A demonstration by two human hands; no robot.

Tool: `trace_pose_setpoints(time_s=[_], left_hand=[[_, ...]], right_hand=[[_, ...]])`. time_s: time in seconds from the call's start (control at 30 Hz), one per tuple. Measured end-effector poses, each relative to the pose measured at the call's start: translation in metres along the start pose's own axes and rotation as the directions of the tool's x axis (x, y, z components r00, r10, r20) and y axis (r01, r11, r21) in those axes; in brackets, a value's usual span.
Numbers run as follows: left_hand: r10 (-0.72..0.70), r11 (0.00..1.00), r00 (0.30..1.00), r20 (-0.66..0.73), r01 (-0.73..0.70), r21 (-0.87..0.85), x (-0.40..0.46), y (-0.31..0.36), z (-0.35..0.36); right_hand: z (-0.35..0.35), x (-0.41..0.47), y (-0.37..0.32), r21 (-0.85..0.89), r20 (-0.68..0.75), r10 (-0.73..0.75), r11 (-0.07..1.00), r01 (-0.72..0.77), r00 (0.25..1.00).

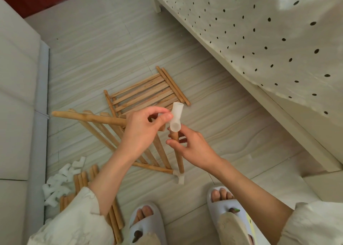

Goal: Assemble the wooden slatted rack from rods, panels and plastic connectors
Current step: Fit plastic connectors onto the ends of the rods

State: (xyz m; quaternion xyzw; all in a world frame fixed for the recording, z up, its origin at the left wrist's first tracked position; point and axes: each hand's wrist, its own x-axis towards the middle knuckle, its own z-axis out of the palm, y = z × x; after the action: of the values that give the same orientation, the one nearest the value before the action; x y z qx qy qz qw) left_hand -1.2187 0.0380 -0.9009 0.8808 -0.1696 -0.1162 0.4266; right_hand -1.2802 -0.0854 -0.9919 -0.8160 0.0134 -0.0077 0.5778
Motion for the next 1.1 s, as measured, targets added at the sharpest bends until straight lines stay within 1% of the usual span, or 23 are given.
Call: trace_pose_setpoints(time_s=[0.07,0.13,0.17,0.27,0.3,0.33,0.4,0.5,0.57,0.6,0.67,0.77,0.83,0.9,0.93,0.97,1.03,1.1], left_hand=[[0.015,0.999,0.999,-0.03,-0.014,0.029,0.001,-0.005,0.003],[0.05,0.995,0.997,-0.051,-0.046,0.084,0.0,-0.006,0.007],[0.065,0.995,0.996,-0.058,-0.061,0.077,-0.001,-0.006,0.01],[0.12,0.991,0.991,-0.063,-0.116,0.065,-0.001,-0.006,0.014],[0.159,0.983,0.986,-0.056,-0.152,0.104,-0.002,-0.008,0.015],[0.204,0.965,0.978,-0.038,-0.195,0.175,-0.002,-0.011,0.015],[0.286,0.899,0.957,0.045,-0.284,0.333,-0.003,-0.016,0.014],[0.331,0.815,0.931,0.154,-0.364,0.451,-0.007,-0.023,0.008],[0.394,0.757,0.906,0.153,-0.414,0.505,-0.009,-0.03,0.006],[0.409,0.746,0.902,0.136,-0.417,0.519,-0.008,-0.033,0.005],[0.411,0.739,0.905,0.107,-0.4,0.543,-0.007,-0.035,0.005],[0.432,0.668,0.9,0.062,-0.365,0.648,-0.005,-0.039,0.005],[0.401,0.64,0.916,0.027,-0.301,0.707,-0.004,-0.04,0.001],[0.354,0.643,0.935,-0.004,-0.24,0.727,-0.004,-0.041,-0.003],[0.329,0.65,0.944,0.001,-0.227,0.725,-0.003,-0.042,-0.005],[0.315,0.657,0.949,0.028,-0.24,0.715,-0.003,-0.044,-0.007],[0.3,0.666,0.945,0.131,-0.305,0.681,-0.003,-0.047,-0.01],[0.267,0.684,0.936,0.23,-0.352,0.639,-0.003,-0.045,-0.013]], right_hand=[[-0.008,-0.004,-0.012,0.124,-0.022,-0.014,0.992,0.017,1.0],[-0.019,-0.008,-0.024,0.24,-0.081,-0.062,0.968,0.08,0.995],[-0.023,-0.01,-0.029,0.272,-0.097,-0.081,0.957,0.105,0.992],[-0.025,-0.011,-0.035,0.281,-0.112,-0.091,0.952,0.119,0.99],[-0.023,-0.01,-0.034,0.267,-0.119,-0.081,0.957,0.11,0.99],[-0.022,-0.01,-0.032,0.253,-0.125,-0.069,0.962,0.099,0.99],[-0.023,-0.01,-0.03,0.235,-0.14,-0.046,0.969,0.078,0.989],[-0.028,-0.012,-0.03,0.252,-0.165,-0.027,0.965,0.068,0.986],[-0.03,-0.014,-0.032,0.294,-0.171,-0.011,0.954,0.062,0.985],[-0.03,-0.015,-0.033,0.309,-0.163,-0.002,0.95,0.054,0.987],[-0.029,-0.015,-0.032,0.314,-0.137,0.018,0.949,0.027,0.99],[-0.026,-0.012,-0.032,0.358,-0.115,0.052,0.934,-0.007,0.992],[-0.022,-0.01,-0.033,0.383,-0.109,0.062,0.924,-0.016,0.992],[-0.018,-0.01,-0.033,0.35,-0.12,0.059,0.937,-0.013,0.991],[-0.017,-0.01,-0.033,0.336,-0.125,0.062,0.942,-0.016,0.99],[-0.016,-0.009,-0.034,0.335,-0.129,0.065,0.942,-0.019,0.99],[-0.016,-0.007,-0.036,0.358,-0.136,0.061,0.934,-0.008,0.989],[-0.014,-0.005,-0.038,0.381,-0.173,0.052,0.924,0.018,0.984]])
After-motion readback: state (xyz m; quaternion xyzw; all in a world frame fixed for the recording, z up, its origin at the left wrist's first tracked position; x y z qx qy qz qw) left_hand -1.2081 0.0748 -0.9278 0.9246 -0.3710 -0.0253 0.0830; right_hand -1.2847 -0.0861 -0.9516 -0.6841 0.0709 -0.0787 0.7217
